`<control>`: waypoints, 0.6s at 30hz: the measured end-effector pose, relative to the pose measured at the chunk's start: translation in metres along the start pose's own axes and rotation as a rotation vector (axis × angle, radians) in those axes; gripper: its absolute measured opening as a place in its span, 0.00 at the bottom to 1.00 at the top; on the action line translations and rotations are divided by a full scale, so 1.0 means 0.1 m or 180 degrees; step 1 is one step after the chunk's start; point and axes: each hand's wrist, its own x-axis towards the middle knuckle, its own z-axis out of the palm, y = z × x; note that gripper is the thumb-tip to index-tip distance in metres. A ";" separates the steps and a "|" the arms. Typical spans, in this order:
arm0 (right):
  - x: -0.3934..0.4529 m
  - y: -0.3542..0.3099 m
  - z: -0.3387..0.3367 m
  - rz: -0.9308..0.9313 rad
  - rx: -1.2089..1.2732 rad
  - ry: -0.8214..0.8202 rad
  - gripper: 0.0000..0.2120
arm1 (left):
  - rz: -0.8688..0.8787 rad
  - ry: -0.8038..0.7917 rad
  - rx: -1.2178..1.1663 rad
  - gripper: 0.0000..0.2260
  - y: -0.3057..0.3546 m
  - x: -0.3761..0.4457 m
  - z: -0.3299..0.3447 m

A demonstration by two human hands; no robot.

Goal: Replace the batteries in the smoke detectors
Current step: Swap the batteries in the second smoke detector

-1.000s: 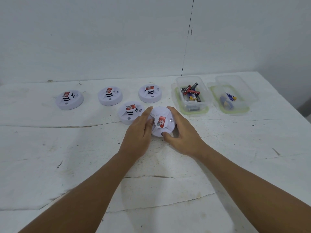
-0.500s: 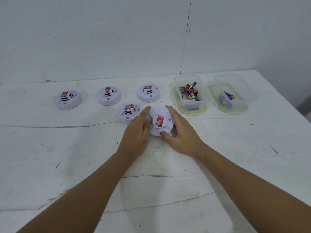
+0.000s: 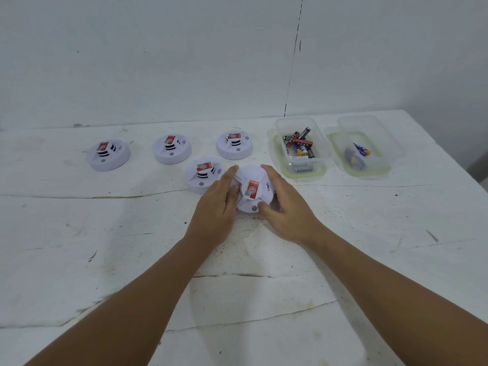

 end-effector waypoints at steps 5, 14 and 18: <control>-0.01 -0.02 -0.02 -0.0109 0.0062 0.0057 0.30 | -0.0008 0.0005 0.0008 0.22 0.00 0.01 0.01; -0.01 -0.02 -0.02 -0.0126 0.0058 0.0049 0.30 | -0.0024 0.0005 0.0007 0.21 0.01 0.01 0.01; -0.01 -0.03 -0.02 -0.0130 0.0076 0.0052 0.29 | -0.0014 0.0010 -0.0007 0.21 0.00 0.01 0.00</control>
